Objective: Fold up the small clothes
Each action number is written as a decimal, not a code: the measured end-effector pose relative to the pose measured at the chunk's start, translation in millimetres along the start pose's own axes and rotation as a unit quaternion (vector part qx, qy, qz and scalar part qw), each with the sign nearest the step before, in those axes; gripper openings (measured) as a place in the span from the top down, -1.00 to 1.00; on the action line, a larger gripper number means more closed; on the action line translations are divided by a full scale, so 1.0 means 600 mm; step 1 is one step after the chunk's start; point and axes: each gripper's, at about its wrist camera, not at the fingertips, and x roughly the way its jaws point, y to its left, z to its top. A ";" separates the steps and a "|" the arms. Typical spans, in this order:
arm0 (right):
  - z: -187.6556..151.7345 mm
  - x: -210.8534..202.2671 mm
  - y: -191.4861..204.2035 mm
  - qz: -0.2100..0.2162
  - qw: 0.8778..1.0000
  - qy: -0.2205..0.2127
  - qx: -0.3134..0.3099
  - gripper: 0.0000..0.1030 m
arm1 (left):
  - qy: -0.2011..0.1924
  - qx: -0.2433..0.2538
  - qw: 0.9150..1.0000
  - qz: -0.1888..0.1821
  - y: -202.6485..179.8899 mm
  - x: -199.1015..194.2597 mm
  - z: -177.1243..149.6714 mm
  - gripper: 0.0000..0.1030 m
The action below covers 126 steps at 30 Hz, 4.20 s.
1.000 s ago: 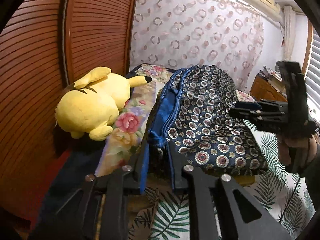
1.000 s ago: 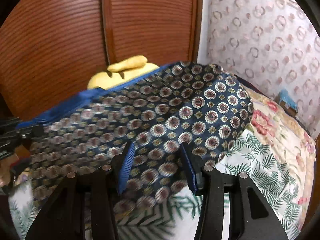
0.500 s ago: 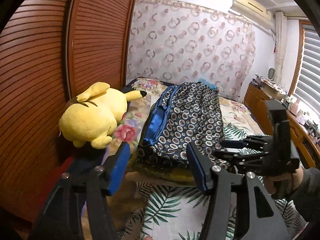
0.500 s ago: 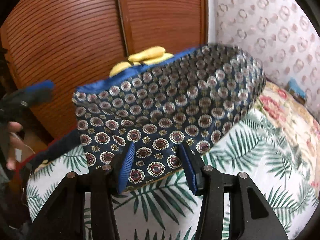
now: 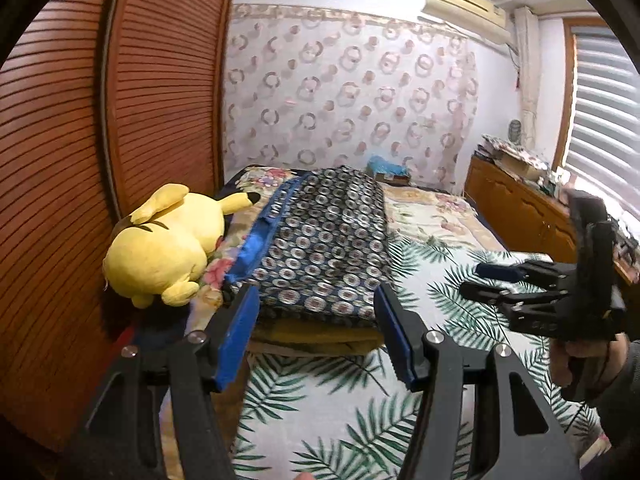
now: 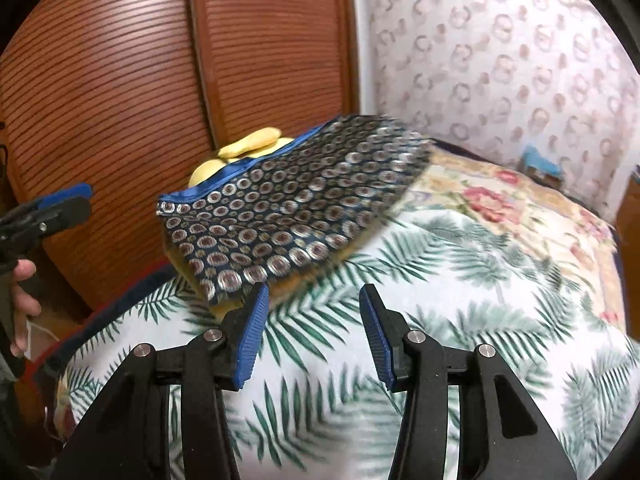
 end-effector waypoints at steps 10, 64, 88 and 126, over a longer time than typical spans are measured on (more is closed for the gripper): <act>-0.075 -0.149 -0.046 -0.072 0.995 -0.038 0.058 -0.49 | 0.009 0.038 0.998 -0.055 -0.103 -0.010 -0.023 -0.14; -0.157 -0.456 -0.061 -0.258 0.941 -0.170 0.136 -0.67 | -0.053 0.076 0.994 -0.061 -0.278 -0.124 0.033 -0.15; -0.158 -0.455 -0.062 -0.258 0.941 -0.169 0.136 -0.67 | -0.054 0.075 0.994 -0.053 -0.272 -0.118 0.027 -0.16; -0.157 -0.455 -0.063 -0.259 0.941 -0.169 0.136 -0.67 | -0.057 0.074 0.994 -0.051 -0.271 -0.118 0.026 -0.16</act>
